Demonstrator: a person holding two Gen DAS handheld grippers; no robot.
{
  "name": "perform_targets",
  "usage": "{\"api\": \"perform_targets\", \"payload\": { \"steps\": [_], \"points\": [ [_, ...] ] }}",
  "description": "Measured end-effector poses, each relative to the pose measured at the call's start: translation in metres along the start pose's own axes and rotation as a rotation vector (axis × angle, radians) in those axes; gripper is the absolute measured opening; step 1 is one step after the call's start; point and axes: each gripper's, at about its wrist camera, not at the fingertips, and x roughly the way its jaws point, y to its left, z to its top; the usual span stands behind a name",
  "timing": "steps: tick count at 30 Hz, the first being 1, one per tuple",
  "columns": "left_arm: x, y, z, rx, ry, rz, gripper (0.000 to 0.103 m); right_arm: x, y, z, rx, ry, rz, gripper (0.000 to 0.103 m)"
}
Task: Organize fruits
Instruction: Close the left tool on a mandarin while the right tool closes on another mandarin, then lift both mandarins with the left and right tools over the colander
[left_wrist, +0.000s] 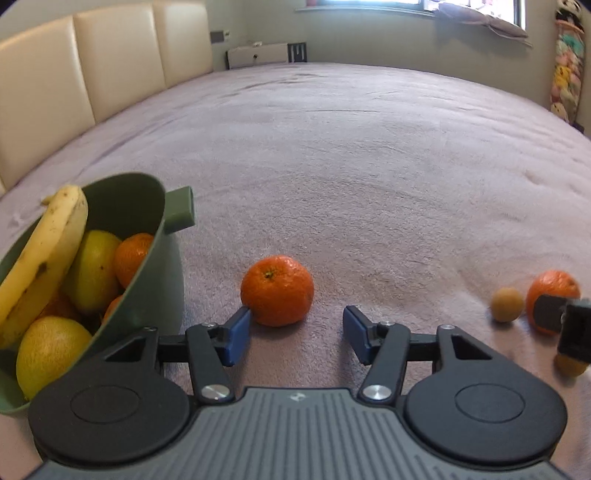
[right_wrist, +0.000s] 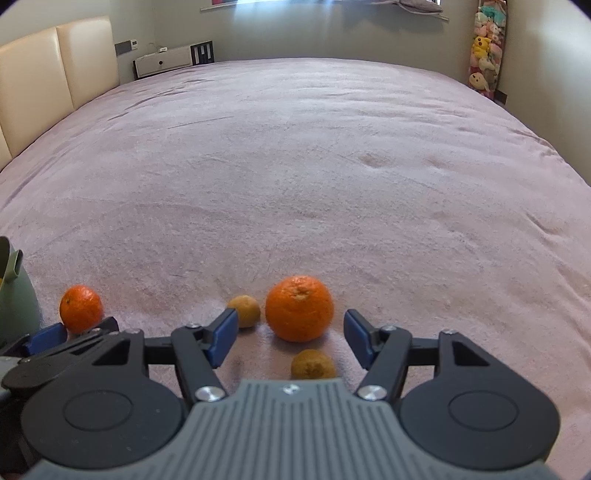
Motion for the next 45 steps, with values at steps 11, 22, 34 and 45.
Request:
{"api": "perform_targets", "payload": {
  "steps": [11, 22, 34, 45],
  "points": [
    [0.007, -0.01, 0.006, 0.029, -0.031, 0.02, 0.07, 0.019, -0.002, 0.006, 0.034, 0.007, -0.005, 0.056],
    [0.029, 0.001, 0.023, 0.059, 0.008, -0.075, 0.054, 0.031, -0.013, 0.008, 0.117, 0.047, 0.004, 0.045],
    [0.005, -0.002, 0.019, 0.096, 0.017, -0.206, 0.052, 0.006, 0.001, 0.014, 0.027, 0.066, 0.01, 0.044],
    [-0.037, 0.011, 0.032, 0.099, -0.031, -0.268, 0.051, -0.023, 0.014, 0.021, -0.008, 0.067, 0.029, 0.044]
  ]
}}
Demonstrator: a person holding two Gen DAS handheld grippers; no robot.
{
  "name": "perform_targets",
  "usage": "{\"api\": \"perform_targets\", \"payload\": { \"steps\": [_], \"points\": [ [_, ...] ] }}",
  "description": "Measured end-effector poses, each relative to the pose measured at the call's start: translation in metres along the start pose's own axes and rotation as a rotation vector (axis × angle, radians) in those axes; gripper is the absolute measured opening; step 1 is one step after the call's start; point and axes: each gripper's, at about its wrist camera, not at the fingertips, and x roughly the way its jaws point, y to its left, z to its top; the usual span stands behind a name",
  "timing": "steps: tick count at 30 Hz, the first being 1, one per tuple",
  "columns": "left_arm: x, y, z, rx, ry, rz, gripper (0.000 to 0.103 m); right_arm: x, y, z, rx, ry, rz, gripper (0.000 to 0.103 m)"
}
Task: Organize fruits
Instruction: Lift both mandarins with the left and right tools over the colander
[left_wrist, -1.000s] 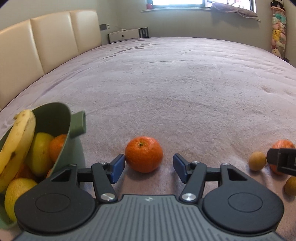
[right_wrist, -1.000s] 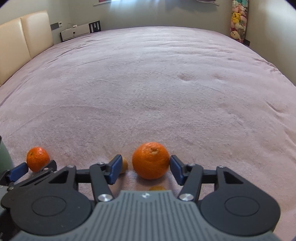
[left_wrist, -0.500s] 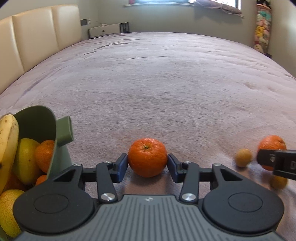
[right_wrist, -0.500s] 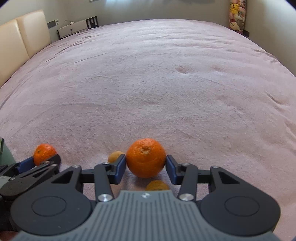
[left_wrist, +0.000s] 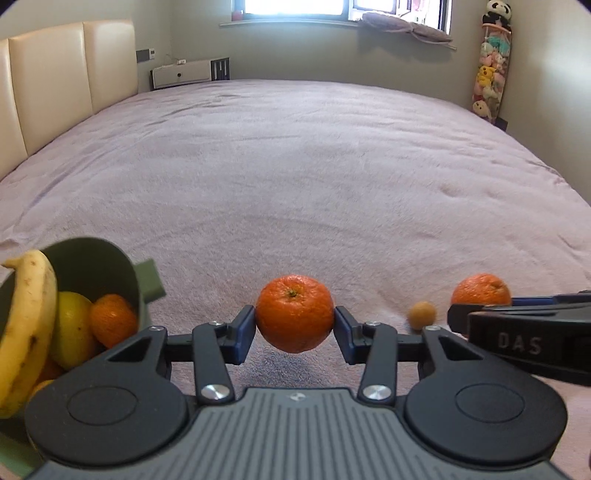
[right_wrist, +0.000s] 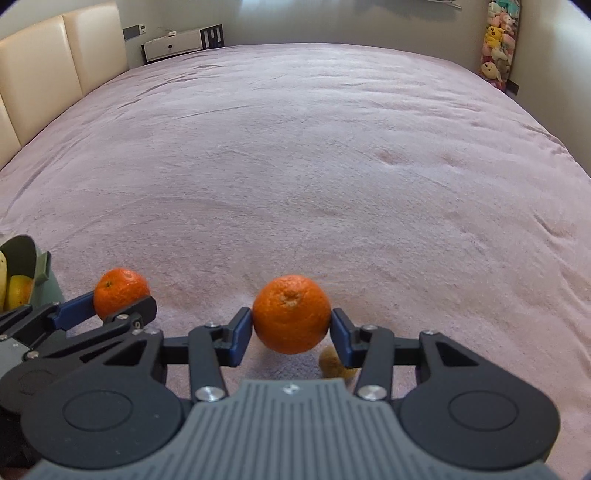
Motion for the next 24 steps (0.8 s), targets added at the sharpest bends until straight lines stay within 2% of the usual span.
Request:
{"api": "perform_targets", "payload": {
  "steps": [8, 18, 24],
  "points": [
    [-0.045, -0.001, 0.014, 0.047, 0.008, -0.011, 0.051, -0.028, 0.009, 0.006, -0.005, -0.009, 0.016, 0.044],
    [-0.092, 0.021, 0.032, 0.08, 0.037, -0.041, 0.051, -0.065, 0.037, 0.005, -0.072, -0.043, 0.076, 0.044],
    [-0.11, 0.046, 0.04, 0.058, 0.086, -0.109, 0.051, -0.086, 0.057, 0.008, -0.131, -0.072, 0.104, 0.044]
  ]
}}
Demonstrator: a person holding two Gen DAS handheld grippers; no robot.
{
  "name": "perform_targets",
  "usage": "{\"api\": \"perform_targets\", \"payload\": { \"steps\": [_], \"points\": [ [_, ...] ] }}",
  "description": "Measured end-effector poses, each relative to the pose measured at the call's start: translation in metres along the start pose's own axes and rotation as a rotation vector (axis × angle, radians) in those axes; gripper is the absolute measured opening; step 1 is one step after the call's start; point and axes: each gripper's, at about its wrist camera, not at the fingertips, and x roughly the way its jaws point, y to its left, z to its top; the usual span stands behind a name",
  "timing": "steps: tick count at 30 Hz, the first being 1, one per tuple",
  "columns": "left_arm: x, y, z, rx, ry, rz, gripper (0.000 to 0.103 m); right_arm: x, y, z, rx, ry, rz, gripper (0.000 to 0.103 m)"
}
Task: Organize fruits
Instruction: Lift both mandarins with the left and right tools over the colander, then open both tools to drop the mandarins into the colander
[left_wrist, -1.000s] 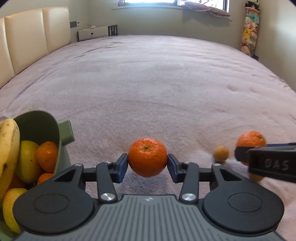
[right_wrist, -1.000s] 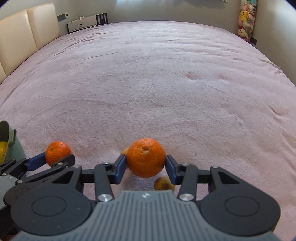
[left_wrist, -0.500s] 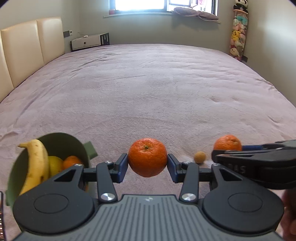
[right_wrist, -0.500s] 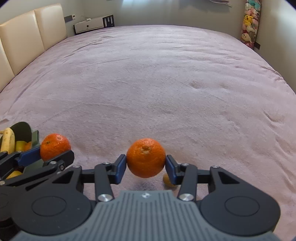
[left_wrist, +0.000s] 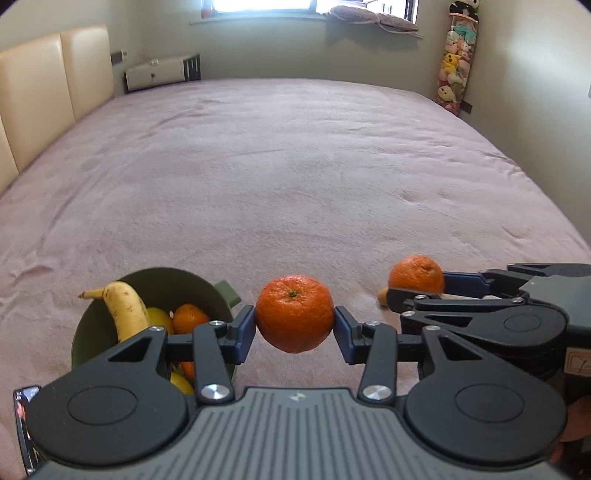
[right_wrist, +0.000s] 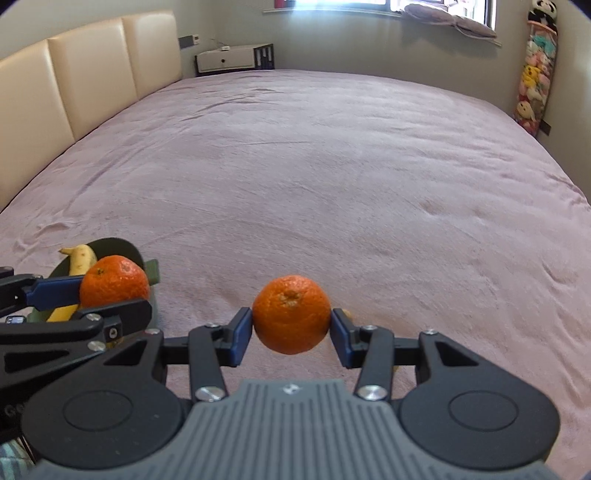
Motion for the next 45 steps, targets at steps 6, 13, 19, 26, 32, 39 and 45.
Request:
{"api": "perform_targets", "payload": {
  "steps": [6, 13, 19, 26, 32, 39, 45],
  "points": [
    [-0.026, 0.021, 0.003, 0.005, -0.014, -0.004, 0.051, -0.012, 0.026, 0.005, -0.066, -0.022, 0.039, 0.044],
    [-0.042, 0.06, 0.005, -0.03, -0.01, 0.011, 0.051, -0.016, 0.059, 0.006, -0.135, -0.033, 0.104, 0.044],
    [-0.043, 0.087, 0.011, -0.062, 0.021, 0.004, 0.051, -0.012, 0.083, 0.008, -0.182, -0.026, 0.173, 0.044],
    [-0.027, 0.113, 0.004, -0.102, 0.095, -0.001, 0.051, 0.008, 0.114, 0.007, -0.263, 0.016, 0.231, 0.044],
    [-0.016, 0.126, -0.003, -0.134, 0.132, -0.002, 0.051, 0.023, 0.139, 0.001, -0.373, 0.043, 0.272, 0.044],
    [-0.007, 0.132, -0.006, -0.148, 0.149, -0.026, 0.051, 0.046, 0.159, -0.003, -0.45, 0.076, 0.348, 0.044],
    [0.001, 0.131, -0.01, -0.155, 0.164, -0.033, 0.051, 0.069, 0.168, -0.005, -0.481, 0.119, 0.34, 0.044]
  ]
}}
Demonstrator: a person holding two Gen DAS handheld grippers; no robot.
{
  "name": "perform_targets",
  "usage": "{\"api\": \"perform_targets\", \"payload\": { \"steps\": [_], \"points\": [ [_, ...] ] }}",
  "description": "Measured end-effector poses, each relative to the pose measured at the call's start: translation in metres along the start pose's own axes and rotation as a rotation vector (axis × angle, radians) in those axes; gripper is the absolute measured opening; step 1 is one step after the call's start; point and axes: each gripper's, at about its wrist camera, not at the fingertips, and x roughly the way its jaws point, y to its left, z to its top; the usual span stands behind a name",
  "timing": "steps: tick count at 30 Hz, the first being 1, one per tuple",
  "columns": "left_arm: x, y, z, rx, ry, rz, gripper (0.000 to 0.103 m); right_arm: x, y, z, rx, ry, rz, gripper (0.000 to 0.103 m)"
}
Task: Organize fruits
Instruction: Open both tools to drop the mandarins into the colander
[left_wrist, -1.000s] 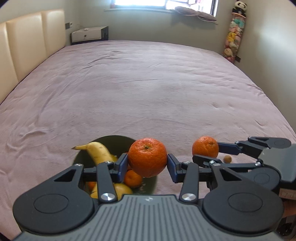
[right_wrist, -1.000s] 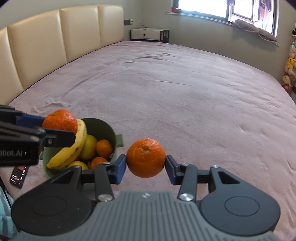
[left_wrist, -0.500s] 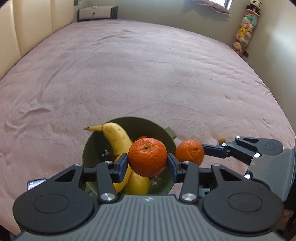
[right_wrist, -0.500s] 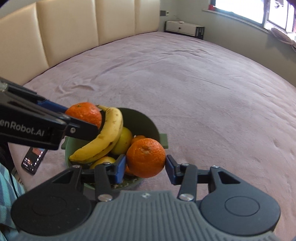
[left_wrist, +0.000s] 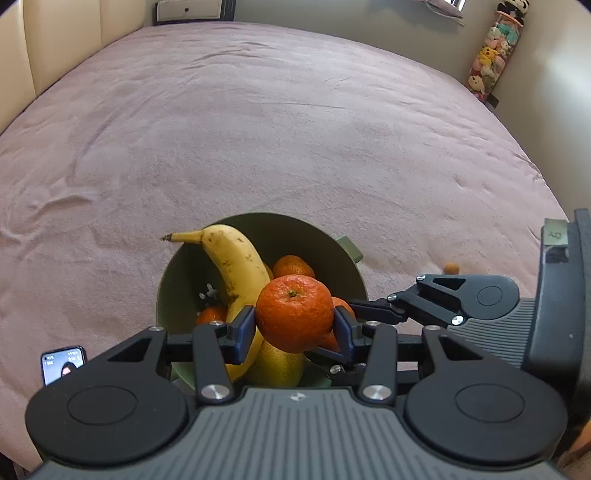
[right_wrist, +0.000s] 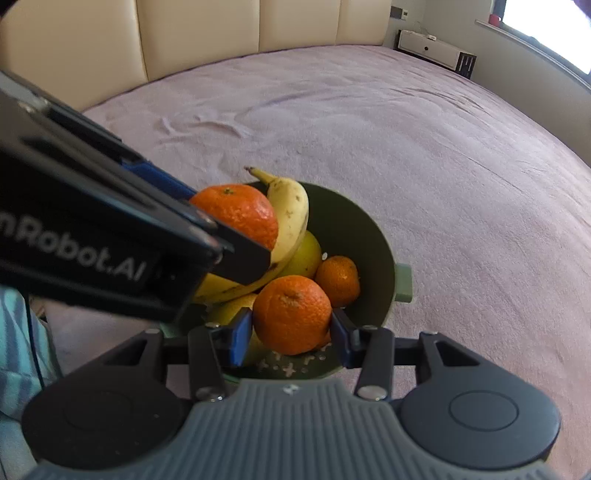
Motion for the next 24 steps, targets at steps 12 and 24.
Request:
{"api": "perform_targets", "payload": {
  "steps": [12, 24],
  "points": [
    [0.008, 0.012, 0.002, -0.052, 0.006, -0.011, 0.051, 0.024, 0.0, -0.004, -0.043, 0.088, 0.012, 0.044],
    [0.011, 0.002, 0.014, -0.091, -0.048, -0.108, 0.051, -0.023, -0.025, -0.005, 0.103, -0.026, -0.114, 0.061]
  ]
}}
